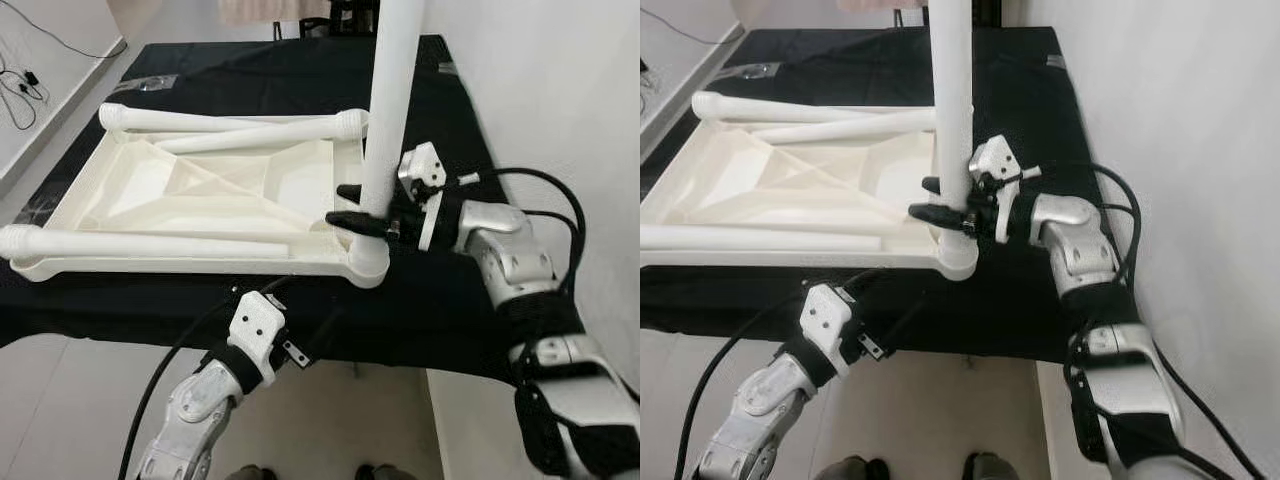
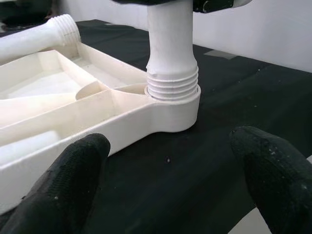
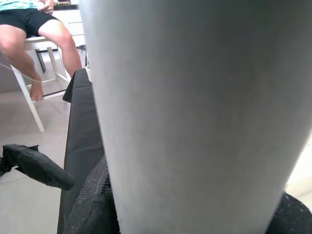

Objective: Building children table

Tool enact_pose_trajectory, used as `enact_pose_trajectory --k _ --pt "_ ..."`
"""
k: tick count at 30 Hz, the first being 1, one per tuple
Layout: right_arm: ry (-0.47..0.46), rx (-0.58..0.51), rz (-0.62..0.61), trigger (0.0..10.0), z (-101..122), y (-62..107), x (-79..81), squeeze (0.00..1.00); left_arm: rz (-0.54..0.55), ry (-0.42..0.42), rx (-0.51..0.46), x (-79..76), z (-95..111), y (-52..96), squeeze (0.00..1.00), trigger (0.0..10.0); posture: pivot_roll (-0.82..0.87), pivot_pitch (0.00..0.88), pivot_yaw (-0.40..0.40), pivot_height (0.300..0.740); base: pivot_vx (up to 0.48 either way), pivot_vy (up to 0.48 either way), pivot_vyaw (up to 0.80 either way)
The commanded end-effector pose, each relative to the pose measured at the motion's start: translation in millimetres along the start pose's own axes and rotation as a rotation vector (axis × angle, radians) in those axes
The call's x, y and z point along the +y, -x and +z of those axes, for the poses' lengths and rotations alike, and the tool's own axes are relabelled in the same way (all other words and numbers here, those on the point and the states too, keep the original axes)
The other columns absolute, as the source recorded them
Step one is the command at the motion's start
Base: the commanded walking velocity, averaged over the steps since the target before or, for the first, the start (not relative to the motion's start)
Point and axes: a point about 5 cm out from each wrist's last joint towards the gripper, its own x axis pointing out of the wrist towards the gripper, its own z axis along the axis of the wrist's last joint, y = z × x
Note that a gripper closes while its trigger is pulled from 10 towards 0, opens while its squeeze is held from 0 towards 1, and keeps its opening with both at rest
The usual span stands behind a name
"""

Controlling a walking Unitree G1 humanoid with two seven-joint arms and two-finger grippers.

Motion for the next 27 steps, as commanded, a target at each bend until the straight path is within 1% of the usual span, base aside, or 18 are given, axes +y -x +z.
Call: enact_pose_trajectory --k 1,2,3,6,8,9,11,12,14,15,16,17,18,20,23,24,25,27 --pt "0.011 0.031 -0.005 0.0 -5.9 -3.9 0.6 0.0 -0.003 0.005 0.009 -1.9 -3.6 2.0 0.0 10.0 0.09 0.14 -0.021 0.74 0.0 0.0 0.0" --pt "0.011 0.031 -0.005 0.0 -5.9 -3.9 0.6 0.0 -0.003 0.005 0.009 -1.9 -3.6 2.0 0.0 10.0 0.09 0.14 -0.021 0.74 0.0 0.0 0.0" --pt "0.01 0.039 -0.033 0.0 -9.8 -1.9 -0.4 0.0 0.0 0.009 0.007 -1.8 -3.4 2.5 0.0 0.0 0.09 0.144 -0.018 0.74 0.0 0.0 0.0" --pt "0.015 0.065 -0.092 0.0 -18.9 6.0 -0.9 0.0 0.005 0.016 0.003 -2.4 -3.0 3.6 0.0 0.0 0.09 0.146 -0.018 0.74 0.0 0.0 0.0" --pt "-0.006 0.096 -0.182 0.0 -31.1 22.6 -1.1 0.0 0.006 0.02 -0.001 -2.9 -1.9 5.4 0.0 0.0 0.08 0.163 -0.018 0.74 0.0 0.0 0.0" --pt "-0.006 0.096 -0.182 0.0 -31.1 22.6 -1.1 0.0 0.006 0.02 -0.001 -2.9 -1.9 5.4 0.0 0.0 0.08 0.163 -0.018 0.74 0.0 0.0 0.0" --pt "-0.047 0.137 -0.321 0.0 -44.2 36.3 1.0 0.0 0.009 0.029 -0.004 -2.9 -1.3 7.2 0.0 0.0 0.08 0.169 -0.018 0.74 0.0 0.0 0.0" --pt "-0.047 0.137 -0.321 0.0 -44.2 36.3 1.0 0.0 0.009 0.029 -0.004 -2.9 -1.3 7.2 0.0 0.0 0.08 0.169 -0.018 0.74 0.0 0.0 0.0" --pt "-0.079 0.249 -0.621 0.0 -68.0 41.3 19.2 0.0 0.013 0.032 -0.002 -1.7 -0.4 9.2 0.0 0.0 0.08 0.178 -0.014 0.74 0.0 0.0 0.0" --pt "-0.079 0.249 -0.621 0.0 -68.0 41.3 19.2 0.0 0.013 0.032 -0.002 -1.7 -0.4 9.2 0.0 0.0 0.08 0.178 -0.014 0.74 0.0 0.0 0.0" --pt "-0.138 0.296 -0.851 0.0 -80.3 44.9 37.1 0.0 0.018 0.031 0.0 -0.2 -0.2 10.3 0.0 0.0 0.08 0.191 -0.009 0.74 0.0 0.0 0.0" --pt "-0.182 0.322 -0.994 0.0 -87.3 48.1 56.7 0.0 0.024 0.032 0.002 0.8 0.3 11.0 0.0 0.0 0.08 0.196 -0.005 0.74 0.0 0.0 0.0" --pt "-0.182 0.317 -1.059 0.0 -88.0 46.9 71.3 0.0 0.027 0.033 0.004 1.7 0.5 11.2 0.0 0.0 0.08 0.197 -0.003 0.74 0.0 0.0 0.0" --pt "-0.166 0.269 -1.017 0.0 -84.8 28.9 77.8 0.0 0.027 0.032 0.006 2.0 0.3 11.2 0.0 0.0 0.08 0.194 -0.002 0.74 0.0 0.0 0.0" --pt "-0.14 0.222 -0.945 0.0 -74.8 12.2 67.5 0.0 0.027 0.031 0.008 2.1 0.0 10.7 0.0 0.0 0.09 0.193 -0.011 0.74 0.0 0.0 0.0" --pt "-0.14 0.222 -0.945 0.0 -74.8 12.2 67.5 0.0 0.027 0.031 0.008 2.1 0.0 10.7 0.0 0.0 0.09 0.193 -0.011 0.74 0.0 0.0 0.0" --pt "-0.132 0.227 -0.938 4.0 -72.7 8.9 64.2 0.0 0.03 0.029 0.007 2.4 0.0 10.6 0.0 0.0 0.09 0.19 -0.014 0.74 0.0 0.0 0.0" --pt "-0.128 0.233 -0.938 4.0 -71.6 7.2 62.5 0.0 0.033 0.028 0.007 2.6 0.1 10.6 0.0 0.0 0.09 0.19 -0.014 0.74 0.0 0.0 0.0"
